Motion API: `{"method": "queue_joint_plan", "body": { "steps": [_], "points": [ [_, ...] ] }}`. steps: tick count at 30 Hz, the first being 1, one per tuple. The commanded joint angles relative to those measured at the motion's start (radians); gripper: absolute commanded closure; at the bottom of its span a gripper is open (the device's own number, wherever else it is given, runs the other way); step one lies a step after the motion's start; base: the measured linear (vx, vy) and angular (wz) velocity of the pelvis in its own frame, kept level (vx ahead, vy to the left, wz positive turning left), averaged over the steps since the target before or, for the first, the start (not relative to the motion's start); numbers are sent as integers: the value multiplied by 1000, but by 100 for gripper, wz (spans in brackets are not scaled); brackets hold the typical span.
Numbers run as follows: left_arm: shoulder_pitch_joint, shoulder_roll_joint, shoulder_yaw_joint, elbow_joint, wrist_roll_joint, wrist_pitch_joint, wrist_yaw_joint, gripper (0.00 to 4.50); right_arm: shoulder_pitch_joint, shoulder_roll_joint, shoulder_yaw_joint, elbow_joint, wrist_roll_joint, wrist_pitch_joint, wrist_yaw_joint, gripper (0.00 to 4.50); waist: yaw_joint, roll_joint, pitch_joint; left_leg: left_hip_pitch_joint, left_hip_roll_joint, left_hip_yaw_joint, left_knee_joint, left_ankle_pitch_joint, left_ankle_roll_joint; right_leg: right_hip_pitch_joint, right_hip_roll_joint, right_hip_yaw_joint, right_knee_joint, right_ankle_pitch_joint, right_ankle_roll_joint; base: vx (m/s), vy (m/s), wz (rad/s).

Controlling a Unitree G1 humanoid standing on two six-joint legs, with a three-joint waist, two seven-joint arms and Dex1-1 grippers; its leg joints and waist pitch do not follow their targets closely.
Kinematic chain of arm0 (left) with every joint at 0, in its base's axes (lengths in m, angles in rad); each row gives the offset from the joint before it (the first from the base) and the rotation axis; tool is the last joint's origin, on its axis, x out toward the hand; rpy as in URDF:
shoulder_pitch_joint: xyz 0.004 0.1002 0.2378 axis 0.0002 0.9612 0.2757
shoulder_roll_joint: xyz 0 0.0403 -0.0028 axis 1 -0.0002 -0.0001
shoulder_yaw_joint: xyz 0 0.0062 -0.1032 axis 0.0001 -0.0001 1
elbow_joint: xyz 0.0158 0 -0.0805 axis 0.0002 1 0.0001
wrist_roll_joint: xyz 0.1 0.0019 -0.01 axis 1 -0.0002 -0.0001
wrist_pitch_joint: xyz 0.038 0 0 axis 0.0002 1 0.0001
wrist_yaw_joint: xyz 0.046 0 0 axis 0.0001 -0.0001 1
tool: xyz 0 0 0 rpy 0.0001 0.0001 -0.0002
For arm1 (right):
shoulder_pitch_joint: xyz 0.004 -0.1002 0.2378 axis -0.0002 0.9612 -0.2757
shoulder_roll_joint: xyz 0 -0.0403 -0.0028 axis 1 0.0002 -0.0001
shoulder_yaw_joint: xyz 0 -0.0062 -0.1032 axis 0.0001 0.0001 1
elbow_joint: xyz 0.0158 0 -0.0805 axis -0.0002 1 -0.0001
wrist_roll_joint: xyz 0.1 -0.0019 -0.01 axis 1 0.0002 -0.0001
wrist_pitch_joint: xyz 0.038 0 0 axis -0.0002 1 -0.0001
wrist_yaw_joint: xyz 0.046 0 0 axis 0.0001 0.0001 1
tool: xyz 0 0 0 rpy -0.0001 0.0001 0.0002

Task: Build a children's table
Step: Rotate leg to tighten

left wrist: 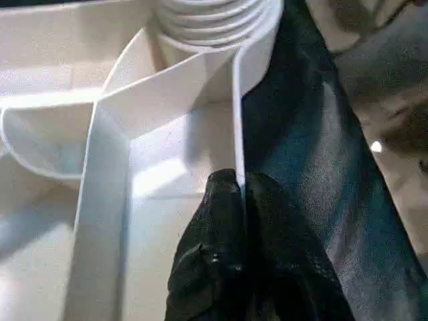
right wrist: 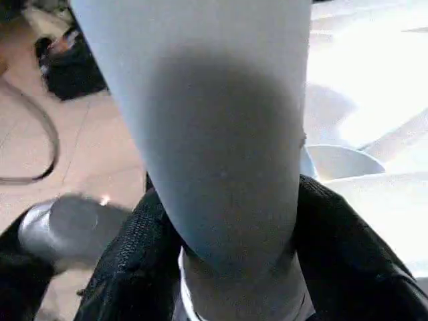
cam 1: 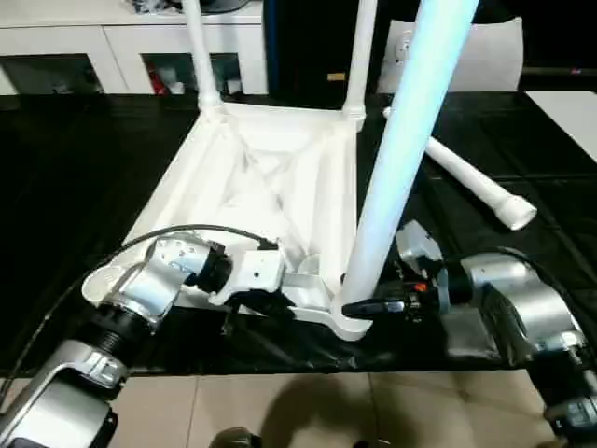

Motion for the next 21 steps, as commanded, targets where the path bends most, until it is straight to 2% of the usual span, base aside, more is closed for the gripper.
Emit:
{"method": "queue_joint_plan", "body": {
  "steps": [1,2,3,4,5,6,7,8,9,10,11,12,13,14,15,16,17,18,19,20,21],
  "points": [
    [22,-53,-2,-8,14,94,113,450,32,73,28,-45,40,63,-96,244,-11,-4,-51,11,51,-13,-84,-304,17,43,-53,50,-88,-429,-170,0,0,0],
    [27,-67,8,-21,9,125,139,450,44,97,26,-53,28,72,-148,244,-13,-5,-49,12,50,-14,-86,-316,10,43,-54,50,-93,-465,-155,0,0,0],
    [32,-90,21,-37,3,165,177,450,57,131,25,-58,15,83,-210,244,-19,-5,-42,16,46,-18,-87,-355,0,38,-55,47,-102,-557,-125,0,0,0],
    [37,-116,35,-52,-3,204,219,450,67,164,26,-60,2,95,-265,244,-31,-3,-35,21,41,-23,-88,-406,-12,33,-53,38,-116,-674,-77,0,0,0],
    [41,-144,49,-66,-10,244,261,450,75,197,27,-60,-12,104,-317,244,-38,-1,-32,29,41,-26,-86,-437,-25,27,-54,33,-124,-727,-55,0,0,0],
    [42,-165,56,-75,-11,268,291,450,74,225,23,-51,-25,113,-366,244,-52,-2,-30,36,34,-33,-81,-480,-36,23,-54,20,-139,-784,-22,0,0,0],
    [43,-183,62,-82,-12,287,318,450,72,251,19,-43,-34,121,-407,244,-73,6,-29,39,34,-42,-85,-543,-45,29,-47,2,-146,-796,3,0,0,0],
    [44,-210,72,-91,-14,321,353,450,70,286,10,-34,-44,128,-460,244,-84,7,-29,35,35,-47,-88,-566,-45,36,-46,-8,-149,-786,13,0,0,0],
    [41,-242,85,-98,-14,361,398,450,62,329,-4,-18,-55,142,-527,244,-105,19,-29,35,39,-57,-94,-619,-43,46,-44,-26,-154,-756,21,-45,65,-13],
    [37,-266,95,-99,-12,383,433,450,53,359,-15,-3,-63,149,-575,244,-129,29,-24,27,52,-72,-113,-704,-47,63,-39,-42,-145,-673,9,-45,65,-13],
    [32,-289,106,-104,-7,410,467,450,45,387,-27,7,-71,160,-626,244,-135,38,-22,20,59,-80,-127,-759,-51,76,-34,-49,-133,-636,5,-79,56,-6],
    [20,-326,129,-104,-1,450,529,450,19,435,-52,43,-85,168,-719,244,-120,63,-17,-42,94,-85,-210,-917,-74,141,-13,-31,30,-436,-40,-93,25,7],
    [14,-344,142,-105,6,467,564,450,4,460,-69,61,-89,178,-773,244,-88,53,-20,-52,94,-53,-245,-954,-69,133,4,9,98,-213,-43,-93,25,7],
    [3,-365,159,-100,12,479,608,450,-20,489,-93,90,-90,191,-837,244,-90,23,-29,-1,71,-44,-211,-863,-52,95,-2,46,69,-290,-32,21,-60,17],
    [-4,-375,168,-96,18,482,635,450,-37,508,-108,111,-92,198,-877,244,-114,-37,-15,122,-24,-33,8,-561,-61,-55,-62,26,-176,-924,10,44,-72,-14],
    [-15,-387,176,-87,30,485,676,450,-59,529,-113,138,-107,191,-918,244,-113,-44,-22,59,-35,-49,76,-223,-6,-5,-137,53,-191,-1127,26,44,-72,-14],
    [-16,-388,177,-86,32,485,680,450,-60,530,-111,140,-110,188,-920,244,-106,-22,-33,4,-15,-67,43,-154,-6,56,-151,62,-155,-1052,18,69,23,-47],
    [-19,-390,176,-87,39,490,693,450,-63,536,-103,144,-125,169,-921,244,-93,12,-41,-34,19,-82,-59,-178,-29,84,-88,34,-108,-767,-16,89,33,-26],
    [-19,-390,174,-90,42,494,694,450,-61,538,-100,142,-131,159,-918,244,-107,17,-48,-15,30,-86,-73,-321,-42,61,-48,26,-86,-550,-58,89,33,-26],
    [-19,-389,172,-94,47,498,698,450,-57,543,-98,139,-140,145,-916,188,-107,25,-54,-6,36,-87,-76,-340,-47,59,-48,31,-78,-440,-91,0,0,0],
    [-20,-385,169,-97,52,498,698,450,-52,549,-100,135,-143,134,-916,174,-112,23,-58,-11,40,-81,-82,-309,-38,65,-44,35,-69,-248,-154,0,0,0]
  ]
}}
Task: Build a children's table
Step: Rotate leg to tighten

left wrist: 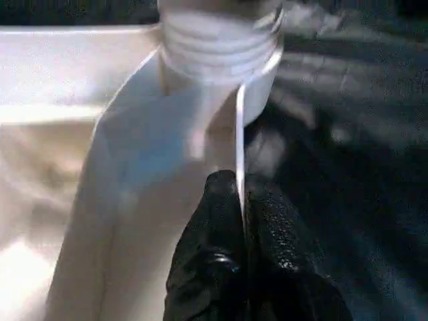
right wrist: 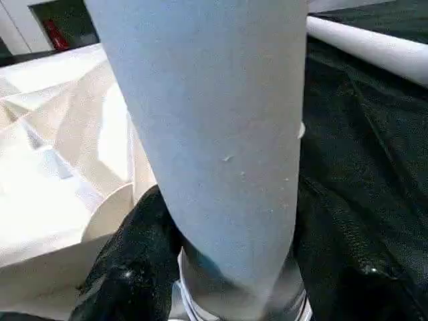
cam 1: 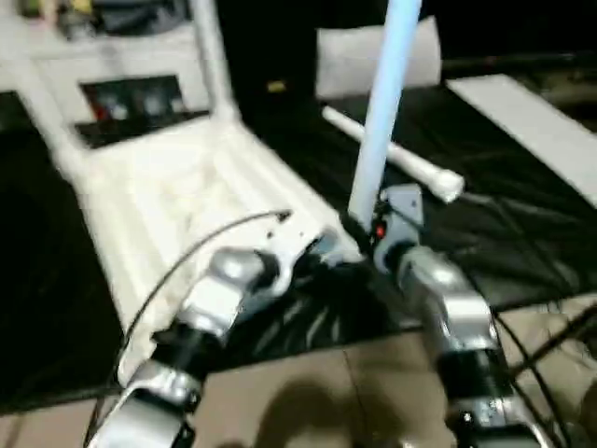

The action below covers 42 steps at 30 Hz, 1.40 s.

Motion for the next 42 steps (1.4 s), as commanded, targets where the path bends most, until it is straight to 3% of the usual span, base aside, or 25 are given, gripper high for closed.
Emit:
{"method": "queue_joint_plan", "body": {
  "steps": [1,2,3,5,9,11,14,16,19,22,27,31,32,36,37,38,40,42],
  "points": [
    [-49,-24,-5,-28,6,-25,52,450,41,95,106,41,60,37,73,174,-1,-3,-53,-13,50,-8,-107,-284,7,49,-54,54,-76,-179,-175,0,0,0],
    [-48,-22,-7,-33,9,-21,54,450,45,99,100,38,59,35,69,168,0,-2,-51,-10,48,-4,-107,-308,15,45,-54,54,-80,-222,-175,0,0,0],
    [-40,-7,-16,-40,16,-30,40,450,62,87,97,18,60,25,80,154,-1,-9,-51,-7,43,3,-104,-331,19,39,-57,61,-89,-298,-170,0,0,0],
    [-29,11,-22,-50,19,-34,23,450,76,66,98,5,59,7,88,129,5,-6,-55,-12,43,7,-104,-281,31,41,-61,68,-92,-306,-159,0,0,0],
    [-3,76,-40,-68,16,-74,-44,450,114,-1,93,-55,77,-37,168,115,11,-7,-56,-14,46,17,-102,-229,48,40,-57,70,-90,-259,-173,0,0,0],
    [10,109,-50,-74,11,-100,-87,450,128,-34,86,-82,84,-51,213,79,14,-6,-59,-14,47,20,-100,-198,55,41,-56,71,-87,-221,-178,0,0,0],
    [29,174,-68,-77,5,-147,-168,450,148,-107,74,-127,100,-78,307,71,19,-4,-66,-14,48,23,-94,-132,81,44,-52,70,-76,-110,-207,0,0,0],
    [38,234,-89,-71,-1,-198,-254,450,156,-180,63,-156,131,-88,401,36,24,-5,-70,-14,48,26,-89,-74,105,44,-50,68,-65,-21,-237,0,0,0],
    [38,273,-105,-62,-7,-244,-319,450,156,-236,65,-169,153,-84,477,24,30,-6,-67,-9,51,29,-88,-89,118,42,-49,68,-65,-25,-247,0,0,0],
    [39,316,-131,-55,-22,-329,-423,450,146,-298,76,-169,164,-80,564,24,45,-8,-66,-1,55,36,-90,-114,112,36,-52,73,-64,-59,-252,0,0,0],
    [9,372,-168,1,-20,-437,-529,450,109,-380,108,-146,188,-84,714,24,59,-10,-68,2,55,41,-88,-109,106,35,-53,74,-61,-70,-252,0,0,0],
    [-12,375,-160,29,-11,-423,-518,450,102,-406,131,-149,198,-75,764,24,69,-12,-70,6,58,44,-86,-103,101,34,-54,75,-58,-71,-254,0,0,0],
    [-20,371,-148,44,-9,-389,-498,450,103,-412,143,-149,194,-78,777,24,70,-15,-71,1,58,44,-86,-99,98,39,-56,74,-57,-74,-252,0,0,0],
    [-39,357,-118,71,-39,-316,-492,450,101,-416,156,-142,186,-87,791,24,73,-18,-69,0,55,45,-85,-110,85,37,-56,74,-62,-127,-240,0,0,0],
    [-49,355,-110,77,-52,-304,-500,406,102,-418,161,-141,186,-91,798,17,73,-20,-68,-3,52,46,-86,-126,79,38,-57,73,-67,-175,-227,0,0,0],
    [-50,355,-109,78,-52,-304,-500,395,102,-418,161,-142,186,-91,799,17,73,-20,-68,-2,52,46,-86,-134,76,38,-57,72,-69,-200,-219,0,0,0],
    [-53,358,-113,84,-50,-321,-504,389,103,-420,165,-144,189,-91,802,17,73,-20,-68,-2,52,45,-87,-140,68,36,-56,73,-75,-244,-195,0,0,0],
    [-51,361,-118,87,-52,-344,-516,389,108,-424,172,-147,192,-95,806,17,72,-20,-71,-3,54,45,-86,-125,67,36,-55,73,-72,-223,-194,0,0,0]
  ]
}}
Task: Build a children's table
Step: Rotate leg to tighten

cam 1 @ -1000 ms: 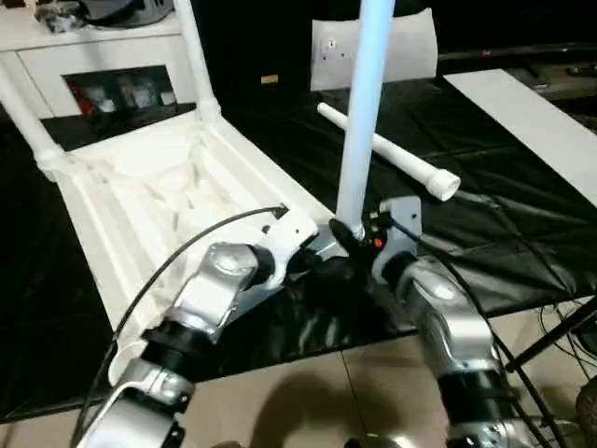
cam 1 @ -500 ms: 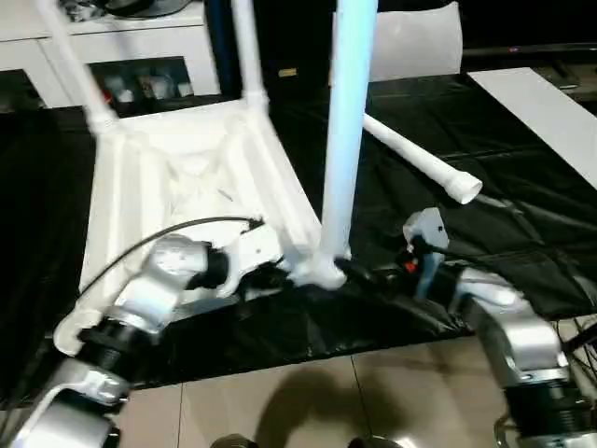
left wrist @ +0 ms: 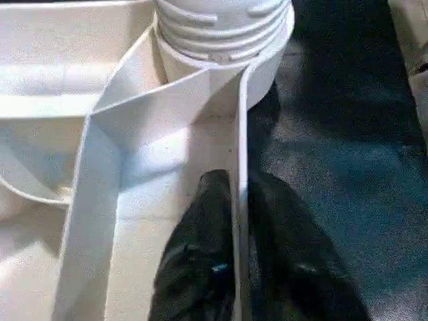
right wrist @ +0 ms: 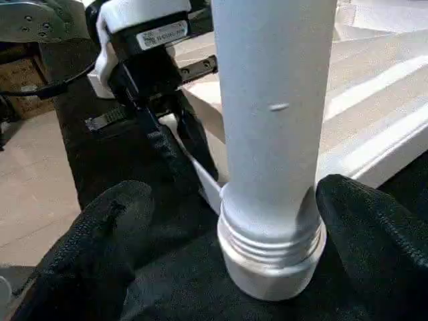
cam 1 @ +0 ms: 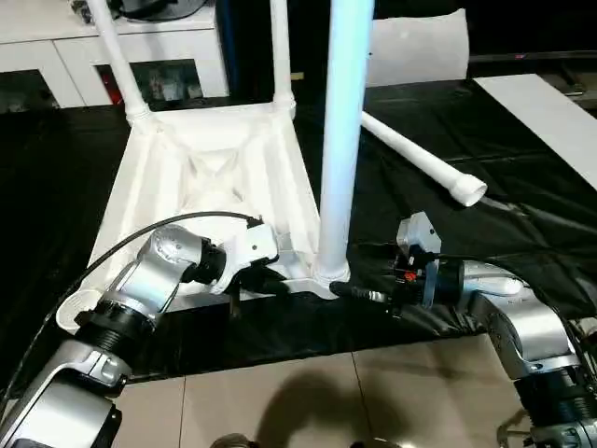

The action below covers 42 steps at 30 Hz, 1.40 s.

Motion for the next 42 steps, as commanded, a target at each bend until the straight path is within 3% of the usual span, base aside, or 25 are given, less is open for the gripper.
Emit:
{"method": "queue_joint_plan", "body": {
  "steps": [1,4,7,13,15,23,25,27,29,32,33,42],
  "points": [
    [-8,4,0,4,3,-14,-5,389,0,-7,6,-2,6,-12,10,17,4,-15,-71,-3,38,2,-67,-121,68,62,-59,51,-70,-226,-202,0,0,0],
    [-10,-7,11,7,-9,-13,9,389,3,-10,8,-2,7,-14,14,17,1,-15,-74,-3,37,3,-63,-94,81,63,-57,51,-63,-156,-224,0,0,0],
    [-8,-12,11,8,-27,-7,-14,389,10,-15,13,-5,4,-17,17,17,3,-16,-74,-3,37,6,-61,-88,91,63,-58,50,-62,-147,-236,0,0,0],
    [-8,-15,9,25,-27,-35,-20,445,8,-21,20,1,1,-27,19,17,3,-16,-74,-2,37,6,-60,-89,92,64,-57,49,-63,-163,-228,0,0,0],
    [-9,-15,5,30,-24,-43,-21,445,5,-22,22,4,-1,-31,21,17,3,-15,-75,-1,37,6,-59,-87,93,63,-57,49,-63,-155,-230,0,0,0],
    [-5,12,-64,47,32,-198,-72,445,-48,-15,40,59,-26,-64,34,17,4,-16,-75,-2,38,6,-59,-89,93,63,-57,48,-61,-163,-228,0,0,0],
    [0,13,-76,40,27,-229,-102,445,-64,-15,48,75,-29,-72,46,17,3,-22,-74,-1,38,9,-58,-97,86,61,-57,50,-62,-182,-223,0,0,0],
    [5,12,-85,31,20,-247,-130,445,-79,-14,59,88,-34,-82,62,17,9,-16,-74,4,42,9,-58,-106,84,57,-58,51,-61,-191,-226,0,0,0],
    [5,12,-97,27,18,-263,-153,445,-91,-16,70,103,-30,-87,87,17,16,-20,-75,6,44,11,-58,-104,81,56,-58,53,-58,-174,-229,0,0,0],
    [1,13,-114,30,19,-285,-180,445,-110,-16,84,129,-20,-93,130,17,28,-18,-75,9,46,12,-58,-112,82,53,-58,53,-54,-155,-242,0,0,0],
    [-1,14,-119,34,21,-295,-187,450,-118,-17,92,139,-18,-98,149,46,29,-20,-75,7,46,12,-58,-114,80,54,-58,53,-52,-148,-243,0,0,0],
    [-15,10,-142,57,46,-343,-223,450,-170,-21,133,198,-12,-102,262,103,37,-28,-77,5,46,14,-58,-123,68,55,-60,52,-53,-193,-223,0,0,0]
  ]
}}
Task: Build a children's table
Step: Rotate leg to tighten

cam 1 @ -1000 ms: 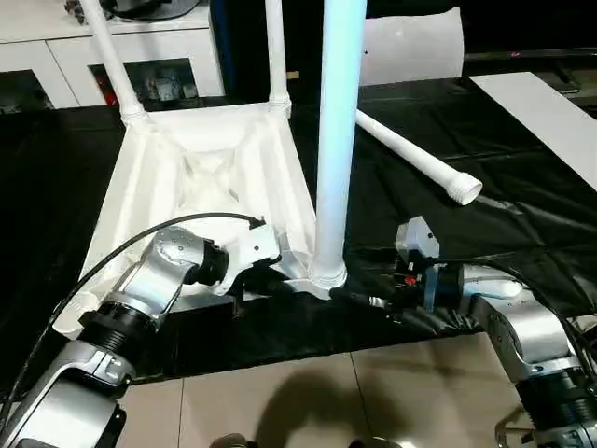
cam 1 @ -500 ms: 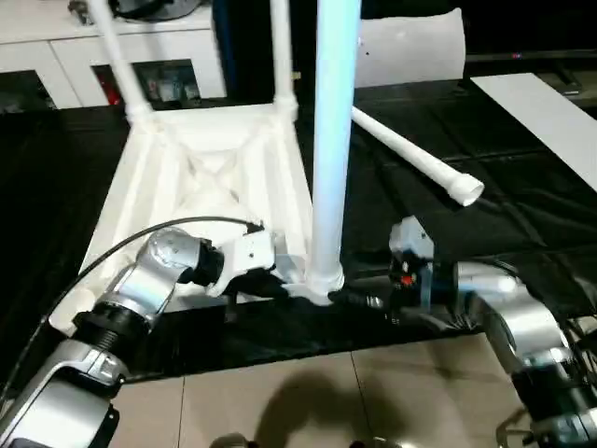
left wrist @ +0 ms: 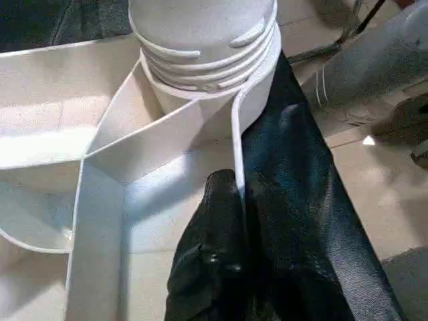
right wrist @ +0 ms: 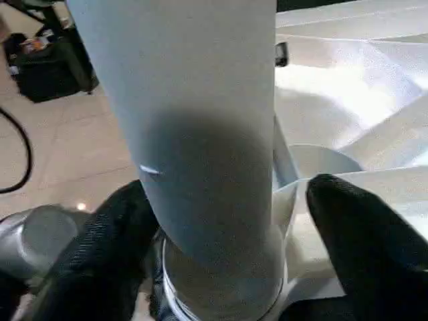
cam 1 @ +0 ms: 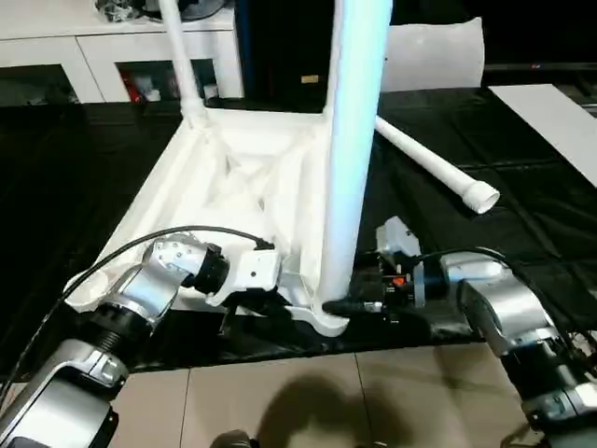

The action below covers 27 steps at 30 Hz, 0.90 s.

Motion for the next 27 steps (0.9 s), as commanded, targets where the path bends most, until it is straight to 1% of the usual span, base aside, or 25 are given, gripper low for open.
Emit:
{"method": "queue_joint_plan", "body": {
  "steps": [1,3,5,6,10,11,13,17,19,20,22,23,24,25,26,27],
  "points": [
    [-6,-7,-66,3,40,-36,-52,450,-20,-8,11,9,12,-15,33,118,-5,-18,-73,4,39,3,-68,-117,70,56,-59,53,-61,-185,-222,0,0,0],
    [-6,-8,-66,5,41,-38,-52,450,-22,-8,13,11,12,-15,39,136,-2,-16,-75,6,41,2,-67,-105,72,55,-59,53,-58,-158,-229,0,0,0],
    [-7,-8,-67,9,42,-41,-51,450,-24,-8,14,14,12,-16,49,149,-1,-17,-76,7,41,3,-67,-102,72,55,-57,53,-56,-132,-236,0,0,0],
    [-9,-8,-67,15,44,-46,-51,450,-27,-7,16,17,11,-14,57,174,-1,-19,-75,6,40,3,-68,-110,71,56,-58,53,-57,-135,-236,0,0,0],
    [-16,-6,-70,35,55,-59,-48,450,-35,-7,20,31,12,-9,80,187,-1,-21,-74,7,40,3,-70,-144,57,56,-60,52,-65,-197,-222,0,0,0],
    [-16,-5,-71,38,56,-61,-47,450,-35,-6,20,32,12,-7,83,201,0,-21,-74,8,41,3,-70,-145,55,55,-60,52,-65,-200,-221,0,0,0],
    [-18,-4,-71,42,57,-62,-45,450,-34,-4,20,33,12,-4,87,225,-1,-25,-75,8,42,4,-71,-142,53,55,-59,53,-63,-191,-220,0,0,0],
    [-19,-7,-65,48,56,-50,-35,450,-26,0,15,23,19,9,83,244,0,-24,-76,9,42,5,-70,-132,55,54,-58,53,-60,-172,-225,0,0,0],
    [-16,-11,-54,45,46,-21,-27,450,-15,7,5,4,35,37,72,247,0,-25,-76,8,41,5,-70,-133,55,55,-59,53,-61,-175,-225,0,0,0],
    [-10,-16,-36,35,36,24,-3,450,4,18,-5,-26,51,64,46,248,1,-16,-76,9,42,5,-70,-134,52,55,-59,53,-60,-174,-226,0,0,0],
    [-6,-22,-17,25,28,68,26,450,26,32,-16,-57,62,84,14,248,1,-22,-75,9,42,4,-72,-139,47,55,-58,54,-61,-175,-223,0,0,0],
    [3,-37,10,5,14,128,75,450,59,59,-26,-93,61,99,-53,249,1,-19,-74,9,43,4,-74,-145,43,55,-58,54,-62,-182,-221,0,0,0],
    [3,-37,10,5,14,128,75,450,59,59,-26,-93,61,99,-53,249,1,-19,-69,11,43,4,-76,-171,35,52,-59,54,-69,-222,-212,0,0,0],
    [11,-54,35,-17,0,191,120,450,89,88,-35,-122,58,112,-121,249,-3,-20,-68,9,40,3,-80,-198,24,56,-60,52,-75,-289,-193,0,0,0],
    [13,-55,37,-20,-1,199,124,450,93,91,-36,-125,57,114,-128,249,-3,-20,-66,9,41,3,-82,-208,16,54,-62,53,-79,-318,-180,0,0,0],
    [20,-70,51,-40,-7,240,159,450,109,115,-37,-133,42,119,-181,249,-8,-18,-63,13,38,0,-84,-243,6,52,-62,53,-88,-386,-159,0,0,0]
  ]
}}
